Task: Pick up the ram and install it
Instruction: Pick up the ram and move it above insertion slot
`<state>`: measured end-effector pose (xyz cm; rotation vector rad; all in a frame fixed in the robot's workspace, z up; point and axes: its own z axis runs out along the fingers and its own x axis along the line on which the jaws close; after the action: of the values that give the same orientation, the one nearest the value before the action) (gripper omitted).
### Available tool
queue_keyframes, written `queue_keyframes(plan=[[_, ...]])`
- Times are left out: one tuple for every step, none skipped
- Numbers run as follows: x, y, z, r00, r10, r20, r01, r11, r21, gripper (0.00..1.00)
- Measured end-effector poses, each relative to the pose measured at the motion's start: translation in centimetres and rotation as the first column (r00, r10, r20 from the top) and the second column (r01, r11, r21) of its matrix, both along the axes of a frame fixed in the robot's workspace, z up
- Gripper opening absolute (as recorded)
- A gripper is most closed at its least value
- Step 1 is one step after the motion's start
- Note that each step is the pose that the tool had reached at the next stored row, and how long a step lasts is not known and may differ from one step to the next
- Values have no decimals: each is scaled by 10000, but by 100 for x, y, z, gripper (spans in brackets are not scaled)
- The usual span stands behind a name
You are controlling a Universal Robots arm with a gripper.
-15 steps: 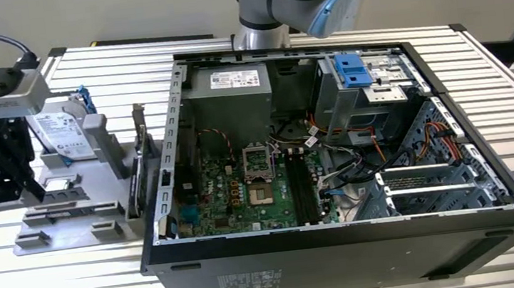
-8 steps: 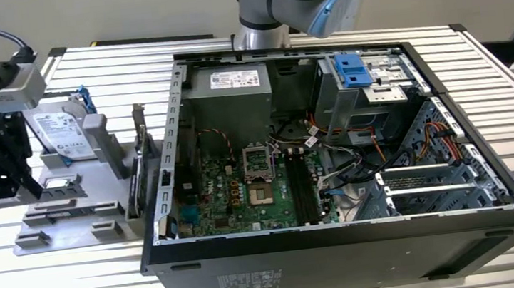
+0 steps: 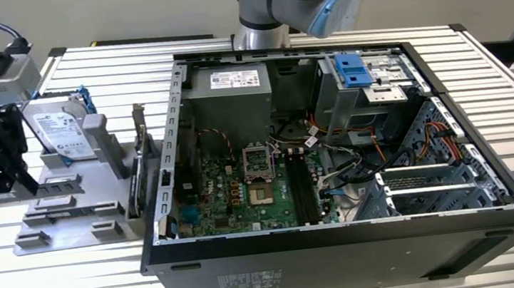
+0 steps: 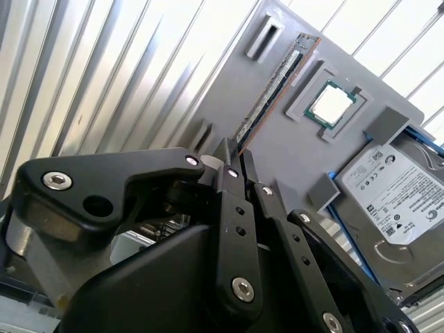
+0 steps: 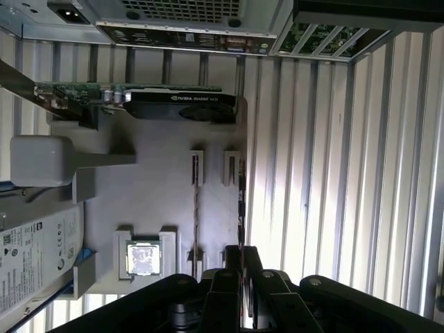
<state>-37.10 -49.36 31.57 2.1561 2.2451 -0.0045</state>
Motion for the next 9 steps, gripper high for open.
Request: queue_keyframes(plan=[[0, 0, 10, 10000, -1, 0, 1, 10000, 0, 0], [-1, 1, 19, 10000, -3, 0, 3, 10000, -1, 0], [-1, 1, 28, 10000, -3, 0, 3, 10000, 0, 0], [-1, 1, 38, 10000, -3, 0, 3, 10000, 0, 0], [-1, 1, 50, 10000, -4, 1, 4, 10000, 1, 0], [-1, 1, 64, 10000, -4, 0, 4, 10000, 0, 0], [-1, 1, 77, 10000, -4, 0, 4, 10000, 0, 0], [-1, 0, 92, 10000, -3, -1, 3, 10000, 0, 0], [0, 0, 105, 10000, -2, 0, 2, 10000, 0, 0]])
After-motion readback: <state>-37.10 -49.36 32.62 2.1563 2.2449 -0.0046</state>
